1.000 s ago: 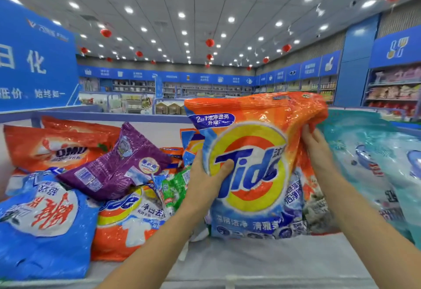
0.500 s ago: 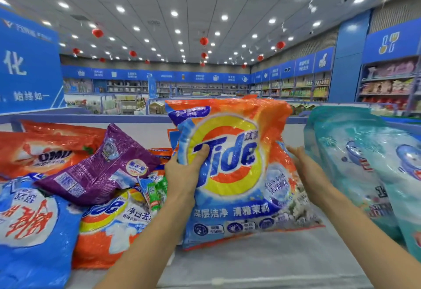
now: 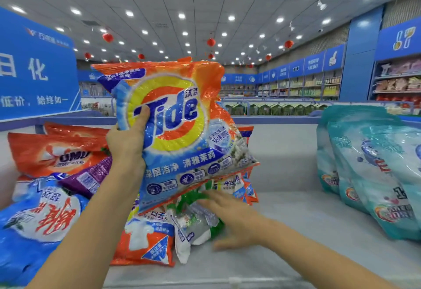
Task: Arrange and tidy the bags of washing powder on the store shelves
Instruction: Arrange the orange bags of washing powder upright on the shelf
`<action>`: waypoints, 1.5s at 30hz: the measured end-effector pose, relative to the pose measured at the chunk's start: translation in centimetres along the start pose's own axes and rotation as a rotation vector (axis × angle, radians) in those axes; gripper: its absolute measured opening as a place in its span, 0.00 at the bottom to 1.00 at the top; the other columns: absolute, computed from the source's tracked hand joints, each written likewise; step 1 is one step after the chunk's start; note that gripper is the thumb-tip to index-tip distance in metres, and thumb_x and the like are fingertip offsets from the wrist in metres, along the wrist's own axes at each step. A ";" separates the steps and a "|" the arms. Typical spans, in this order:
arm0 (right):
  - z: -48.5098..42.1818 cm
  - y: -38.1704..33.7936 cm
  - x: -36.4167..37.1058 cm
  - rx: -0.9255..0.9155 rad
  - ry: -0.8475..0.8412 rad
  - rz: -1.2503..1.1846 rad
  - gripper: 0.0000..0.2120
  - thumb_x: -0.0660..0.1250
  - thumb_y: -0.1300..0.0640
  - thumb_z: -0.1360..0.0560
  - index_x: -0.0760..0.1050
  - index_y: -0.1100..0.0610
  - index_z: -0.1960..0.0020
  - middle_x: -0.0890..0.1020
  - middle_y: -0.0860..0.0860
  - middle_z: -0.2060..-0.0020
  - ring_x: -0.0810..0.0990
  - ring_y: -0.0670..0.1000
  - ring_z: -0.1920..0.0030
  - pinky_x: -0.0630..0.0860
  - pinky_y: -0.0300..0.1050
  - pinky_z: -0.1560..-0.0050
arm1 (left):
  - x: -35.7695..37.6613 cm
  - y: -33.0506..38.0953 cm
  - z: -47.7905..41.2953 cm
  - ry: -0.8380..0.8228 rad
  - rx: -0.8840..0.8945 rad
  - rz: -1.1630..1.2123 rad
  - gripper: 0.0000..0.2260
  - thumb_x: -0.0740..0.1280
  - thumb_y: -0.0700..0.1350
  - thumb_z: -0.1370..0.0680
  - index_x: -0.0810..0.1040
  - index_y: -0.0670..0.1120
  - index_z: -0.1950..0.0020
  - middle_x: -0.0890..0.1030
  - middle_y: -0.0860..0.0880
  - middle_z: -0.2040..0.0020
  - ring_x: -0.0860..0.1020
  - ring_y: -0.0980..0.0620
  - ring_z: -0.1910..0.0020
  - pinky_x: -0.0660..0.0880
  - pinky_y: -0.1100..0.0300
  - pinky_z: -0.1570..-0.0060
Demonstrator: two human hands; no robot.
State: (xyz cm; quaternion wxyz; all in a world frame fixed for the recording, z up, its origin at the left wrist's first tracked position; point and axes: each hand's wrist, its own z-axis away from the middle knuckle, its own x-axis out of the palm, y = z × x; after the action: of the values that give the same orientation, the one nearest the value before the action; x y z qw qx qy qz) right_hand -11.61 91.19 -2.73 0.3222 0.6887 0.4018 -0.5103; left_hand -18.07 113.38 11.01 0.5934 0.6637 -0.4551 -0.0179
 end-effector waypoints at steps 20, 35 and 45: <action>13.2 8.7 -6.5 0.350 0.017 -0.480 0.09 0.68 0.69 0.29 0.77 0.57 0.52 0.81 0.51 0.52 0.78 0.47 0.48 0.74 0.43 0.43 | 0.0 -3.6 -0.4 -0.041 -0.084 -0.028 0.16 0.77 0.55 0.34 0.73 0.49 0.62 0.78 0.45 0.58 0.76 0.47 0.59 0.76 0.49 0.56; 16.0 12.5 -10.9 0.770 0.096 -0.106 0.24 0.67 0.64 0.27 0.64 0.53 0.35 0.73 0.50 0.37 0.72 0.51 0.37 0.68 0.42 0.40 | 3.4 -6.9 3.7 -0.158 -0.057 -0.087 0.09 0.76 0.47 0.30 0.77 0.47 0.63 0.80 0.48 0.67 0.79 0.52 0.70 0.77 0.58 0.65; 0.5 8.0 -6.0 0.821 0.646 -1.242 0.29 0.64 0.44 0.25 0.61 0.58 0.30 0.76 0.57 0.40 0.78 0.54 0.47 0.75 0.46 0.48 | 3.9 -11.5 4.4 -0.232 -0.044 -0.173 0.12 0.74 0.51 0.29 0.74 0.46 0.65 0.75 0.49 0.70 0.72 0.52 0.71 0.69 0.58 0.69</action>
State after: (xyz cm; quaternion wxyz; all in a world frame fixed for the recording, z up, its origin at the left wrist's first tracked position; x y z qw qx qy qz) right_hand -5.66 85.68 3.16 -0.4301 0.5166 0.5648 -0.4787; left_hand -11.56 106.22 2.52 0.5476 0.6806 -0.4611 -0.1555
